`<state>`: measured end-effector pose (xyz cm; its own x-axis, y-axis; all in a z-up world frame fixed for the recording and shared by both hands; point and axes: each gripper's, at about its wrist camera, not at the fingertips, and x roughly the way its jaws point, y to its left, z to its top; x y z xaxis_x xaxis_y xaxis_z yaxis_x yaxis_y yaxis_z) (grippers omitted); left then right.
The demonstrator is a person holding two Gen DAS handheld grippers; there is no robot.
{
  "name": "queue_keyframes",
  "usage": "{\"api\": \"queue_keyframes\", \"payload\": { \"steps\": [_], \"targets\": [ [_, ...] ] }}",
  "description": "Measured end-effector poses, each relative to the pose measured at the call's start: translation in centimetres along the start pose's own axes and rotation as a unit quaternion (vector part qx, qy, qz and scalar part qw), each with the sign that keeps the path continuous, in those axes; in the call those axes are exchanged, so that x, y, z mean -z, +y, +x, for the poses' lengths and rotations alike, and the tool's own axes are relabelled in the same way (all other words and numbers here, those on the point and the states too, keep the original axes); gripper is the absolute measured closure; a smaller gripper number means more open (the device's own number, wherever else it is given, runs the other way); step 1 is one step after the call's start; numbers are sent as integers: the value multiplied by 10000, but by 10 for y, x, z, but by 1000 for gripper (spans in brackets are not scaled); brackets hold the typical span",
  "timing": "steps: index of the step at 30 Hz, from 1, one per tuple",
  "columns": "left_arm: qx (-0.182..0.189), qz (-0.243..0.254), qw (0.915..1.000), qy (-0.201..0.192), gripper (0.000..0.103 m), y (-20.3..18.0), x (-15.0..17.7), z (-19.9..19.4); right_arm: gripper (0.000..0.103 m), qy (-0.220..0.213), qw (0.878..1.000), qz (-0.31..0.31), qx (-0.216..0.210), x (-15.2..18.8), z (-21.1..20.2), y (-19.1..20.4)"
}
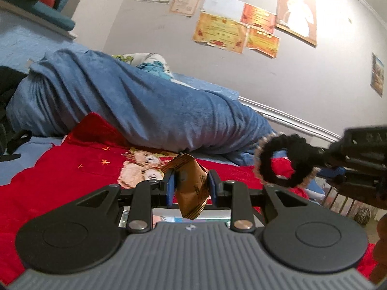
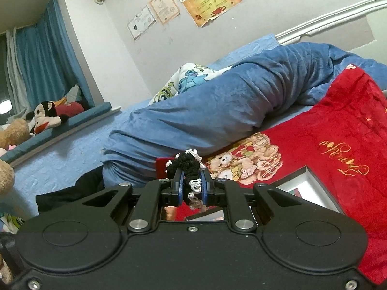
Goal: Organize objects
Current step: 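Lift packet with left gripper and black scrunchie with right gripper off the pile, then carry packet in left gripper and black scrunchie in right gripper down over the box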
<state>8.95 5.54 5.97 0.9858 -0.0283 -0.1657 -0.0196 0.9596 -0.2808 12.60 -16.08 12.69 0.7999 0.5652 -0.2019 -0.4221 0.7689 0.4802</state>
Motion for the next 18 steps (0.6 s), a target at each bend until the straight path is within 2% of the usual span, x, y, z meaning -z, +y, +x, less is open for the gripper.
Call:
{"api": "queue_keyframes", "payload": {
  "steps": [4, 12, 14, 18],
  "targets": [
    [-310, 160, 9994, 13, 71, 11, -2, 7, 89, 68, 10000, -28, -35, -1, 15, -4],
    [-81, 127, 9977, 666, 71, 19, -12, 46, 89, 345, 9992, 153, -157, -4, 55, -21],
    [-50, 210, 9961, 859, 71, 17, -7, 58, 89, 446, 9988, 156, -87, 2, 69, -27],
    [-359, 420, 9914, 1188, 71, 14, 20, 75, 89, 752, 9969, 117, 194, 27, 100, -43]
  ]
}}
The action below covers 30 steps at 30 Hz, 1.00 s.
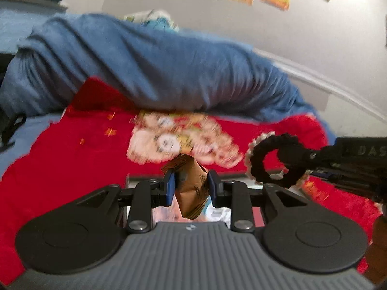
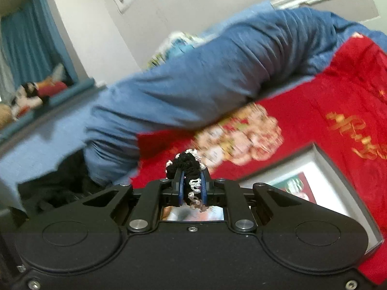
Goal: Organize objects
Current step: 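Carry packet in left gripper and black scrunchie in right gripper down over the box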
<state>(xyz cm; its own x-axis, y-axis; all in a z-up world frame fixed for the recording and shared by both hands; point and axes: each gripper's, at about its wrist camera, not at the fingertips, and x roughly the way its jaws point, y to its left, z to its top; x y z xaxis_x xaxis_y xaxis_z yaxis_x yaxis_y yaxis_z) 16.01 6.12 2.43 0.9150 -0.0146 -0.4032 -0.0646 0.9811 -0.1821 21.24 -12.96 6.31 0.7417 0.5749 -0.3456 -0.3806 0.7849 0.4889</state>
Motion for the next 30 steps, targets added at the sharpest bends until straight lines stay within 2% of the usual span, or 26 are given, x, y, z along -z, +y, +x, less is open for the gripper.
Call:
{"api": "queue_keyframes", "payload": {
  "steps": [4, 10, 16, 22, 25, 30],
  "targets": [
    [-365, 345, 9985, 223, 71, -10, 16, 14, 89, 449, 9987, 193, 114, 20, 26, -27],
    [-673, 807, 9938, 353, 71, -27, 31, 22, 90, 664, 9960, 577, 162, 36, 39, -60],
    [-699, 785, 9929, 552, 71, -29, 37, 27, 90, 783, 9956, 504, 61, 43, 45, -54],
    [-733, 928, 9915, 542, 71, -32, 40, 28, 90, 877, 9943, 601, -60, 46, 48, -51],
    [-705, 920, 9917, 548, 71, -31, 40, 28, 90, 864, 9953, 414, 112, 46, 47, -46],
    [-620, 825, 9931, 557, 70, -29, 39, 28, 90, 913, 9949, 427, 89, 45, 50, -44]
  ]
}}
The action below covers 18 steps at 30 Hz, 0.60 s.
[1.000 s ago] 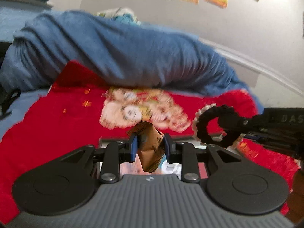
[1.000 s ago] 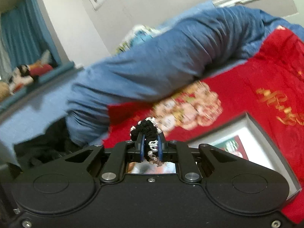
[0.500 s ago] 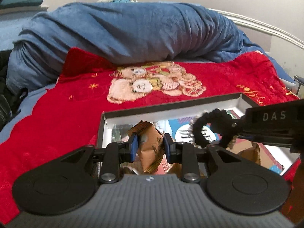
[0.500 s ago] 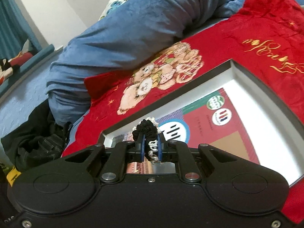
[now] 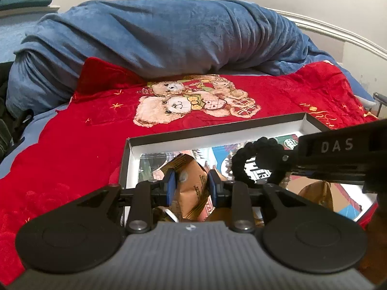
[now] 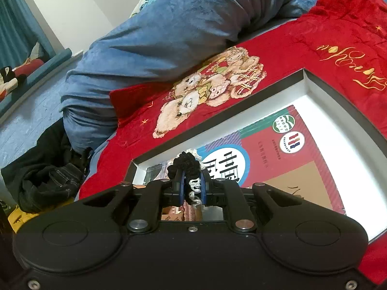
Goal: Organize objects
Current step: 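Carry packet in left gripper and black scrunchie in right gripper down over the box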
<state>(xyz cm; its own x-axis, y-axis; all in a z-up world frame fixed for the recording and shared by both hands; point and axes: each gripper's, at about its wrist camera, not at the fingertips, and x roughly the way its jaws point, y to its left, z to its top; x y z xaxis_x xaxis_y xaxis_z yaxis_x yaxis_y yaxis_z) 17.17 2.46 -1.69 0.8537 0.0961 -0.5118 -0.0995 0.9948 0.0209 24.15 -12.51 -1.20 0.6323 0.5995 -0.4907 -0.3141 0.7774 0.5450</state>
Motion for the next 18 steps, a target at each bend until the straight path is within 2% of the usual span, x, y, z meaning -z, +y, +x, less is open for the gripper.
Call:
{"api": "queue_keyframes", "payload": {
  "steps": [12, 18],
  "targets": [
    [209, -257, 9994, 101, 69, 7, 0, 1, 90, 34, 10000, 8, -55, 2, 3, 0],
    [282, -176, 9994, 64, 69, 5, 0, -1, 90, 47, 9999, -93, -28, 3, 3, 2]
  ]
}}
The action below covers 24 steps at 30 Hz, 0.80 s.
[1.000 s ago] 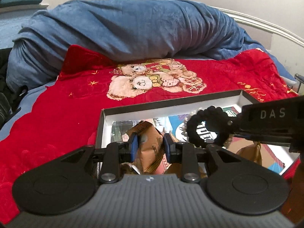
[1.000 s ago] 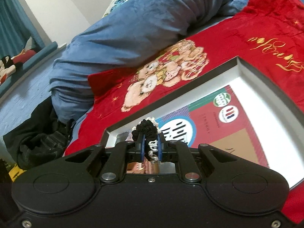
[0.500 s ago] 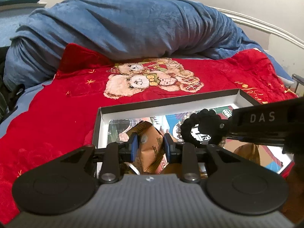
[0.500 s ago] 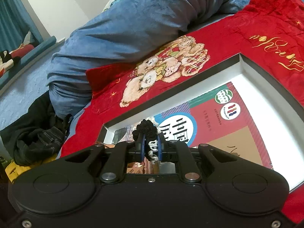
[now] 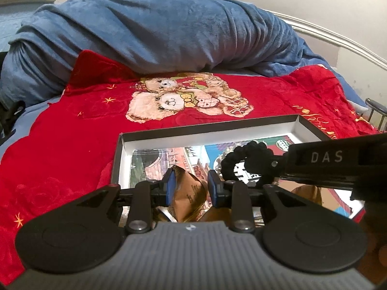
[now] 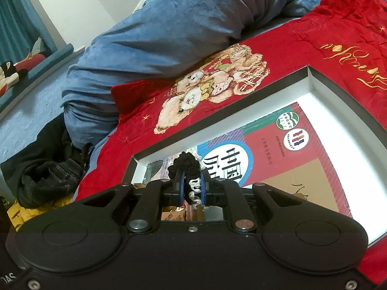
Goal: Organize objects
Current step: 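Carry packet in left gripper and black scrunchie in right gripper down over the box, then open both grippers to drop packet and black scrunchie into the box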
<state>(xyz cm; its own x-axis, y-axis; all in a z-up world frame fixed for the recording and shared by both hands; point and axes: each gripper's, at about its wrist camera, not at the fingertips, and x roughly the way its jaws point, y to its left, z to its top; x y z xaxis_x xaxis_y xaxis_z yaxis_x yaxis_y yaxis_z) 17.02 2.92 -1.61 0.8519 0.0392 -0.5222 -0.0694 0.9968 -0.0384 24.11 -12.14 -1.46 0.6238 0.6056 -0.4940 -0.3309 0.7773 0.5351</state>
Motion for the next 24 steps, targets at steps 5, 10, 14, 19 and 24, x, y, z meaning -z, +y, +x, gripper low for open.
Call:
{"api": "queue_keyframes", "payload": {
  "steps": [5, 10, 14, 19, 24],
  "targets": [
    [17, -23, 10000, 0, 67, 0, -1, -1, 90, 7, 10000, -4, -19, 0, -1, 3],
    [57, -26, 10000, -53, 51, 4, -4, -5, 89, 45, 9998, -179, 45, 1, 3, 9],
    [39, -135, 9999, 37, 40, 12, -10, -9, 84, 18, 9997, -211, -76, -1, 0, 12],
    [232, -164, 9993, -241, 24, 20, -29, -35, 68, -330, 9978, -262, -520, -9, -28, 22],
    [690, -380, 9944, -709, 17, 34, -50, -70, 56, -934, 9938, -460, -386, -24, -79, 43]
  ]
}}
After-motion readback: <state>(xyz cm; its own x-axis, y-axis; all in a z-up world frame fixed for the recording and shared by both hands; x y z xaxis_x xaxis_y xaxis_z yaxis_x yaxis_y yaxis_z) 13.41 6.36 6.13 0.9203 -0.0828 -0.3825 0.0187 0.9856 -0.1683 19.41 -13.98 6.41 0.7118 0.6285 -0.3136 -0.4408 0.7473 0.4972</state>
